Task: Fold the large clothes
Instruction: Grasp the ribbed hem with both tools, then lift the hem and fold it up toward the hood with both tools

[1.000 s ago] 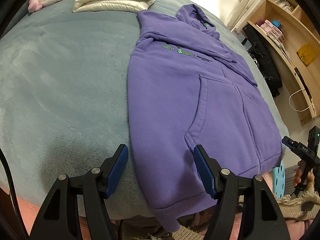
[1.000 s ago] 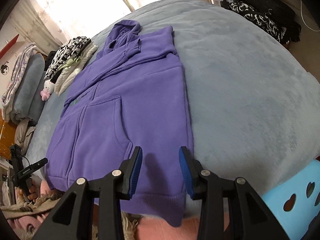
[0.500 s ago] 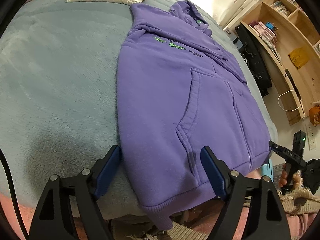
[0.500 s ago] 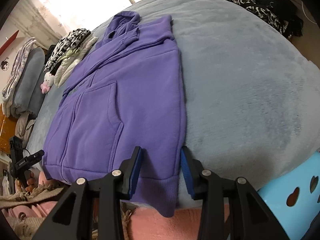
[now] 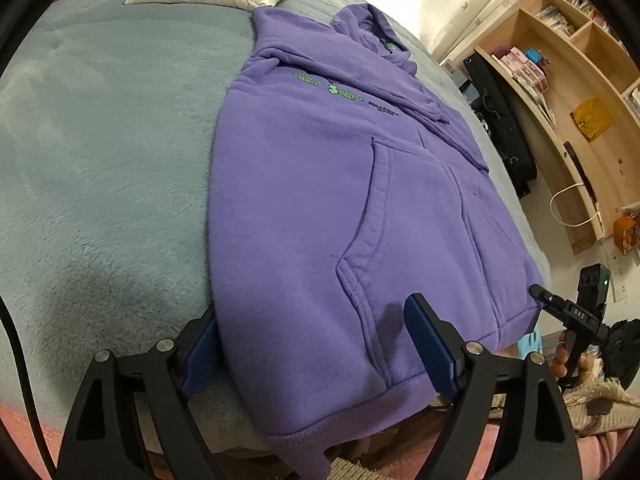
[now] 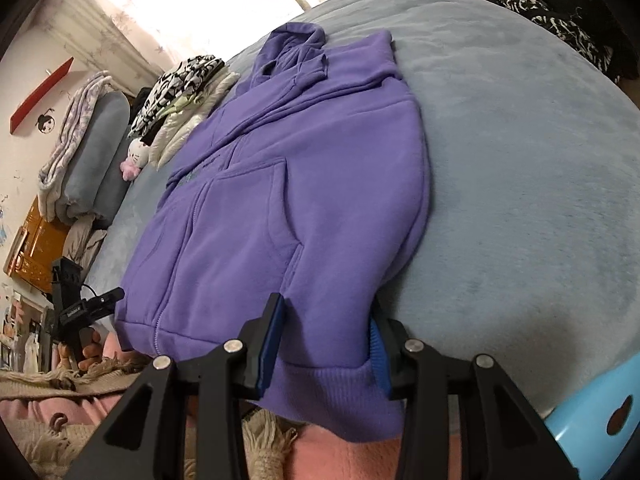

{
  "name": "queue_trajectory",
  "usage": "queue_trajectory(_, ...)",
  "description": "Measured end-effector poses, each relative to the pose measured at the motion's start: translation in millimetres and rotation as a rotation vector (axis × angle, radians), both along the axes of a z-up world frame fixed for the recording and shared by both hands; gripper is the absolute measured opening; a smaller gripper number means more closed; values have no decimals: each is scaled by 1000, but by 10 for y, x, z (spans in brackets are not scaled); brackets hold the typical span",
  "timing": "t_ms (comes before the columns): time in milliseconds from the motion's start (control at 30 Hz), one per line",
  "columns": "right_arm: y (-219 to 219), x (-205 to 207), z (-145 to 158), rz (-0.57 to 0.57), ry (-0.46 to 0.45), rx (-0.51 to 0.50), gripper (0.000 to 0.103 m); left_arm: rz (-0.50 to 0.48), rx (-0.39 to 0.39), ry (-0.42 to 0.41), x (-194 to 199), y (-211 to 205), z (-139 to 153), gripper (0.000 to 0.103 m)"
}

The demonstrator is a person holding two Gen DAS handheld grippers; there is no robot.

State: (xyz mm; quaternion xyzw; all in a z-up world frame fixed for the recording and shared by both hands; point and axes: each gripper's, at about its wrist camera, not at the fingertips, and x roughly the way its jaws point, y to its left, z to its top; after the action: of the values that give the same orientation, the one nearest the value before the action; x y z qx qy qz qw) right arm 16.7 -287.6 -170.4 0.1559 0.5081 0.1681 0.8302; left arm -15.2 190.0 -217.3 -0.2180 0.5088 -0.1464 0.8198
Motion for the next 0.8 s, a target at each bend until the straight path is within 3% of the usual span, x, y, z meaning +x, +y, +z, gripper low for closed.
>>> queue_trajectory(267,4,-12,-54,-19,1,0,38,-10,39,-14,26,-103,14,82)
queue_trajectory(333,8,-17,-57,-27,1,-6,33,-19,57,-20,40,-158,29,71)
queue_trajectory(400,22,-18,-52,-29,-2,-4,26,-33,70,-21,72,-218,36,49)
queue_trajectory(433,29,-21,-47,-32,-3,-1,22,-36,71,-20,92,-246,39,44)
queue_trajectory(533,70,-35,-24,-38,-14,-20,18,-40,30,-5,143,-283,40,19)
queue_trajectory(667,112,-57,44,-45,-32,-37,15,-11,24,-7,156,-332,110,13)
queue_trajectory(800,144,-92,185,-47,-70,-31,14,33,-11,-61,80,-305,321,12)
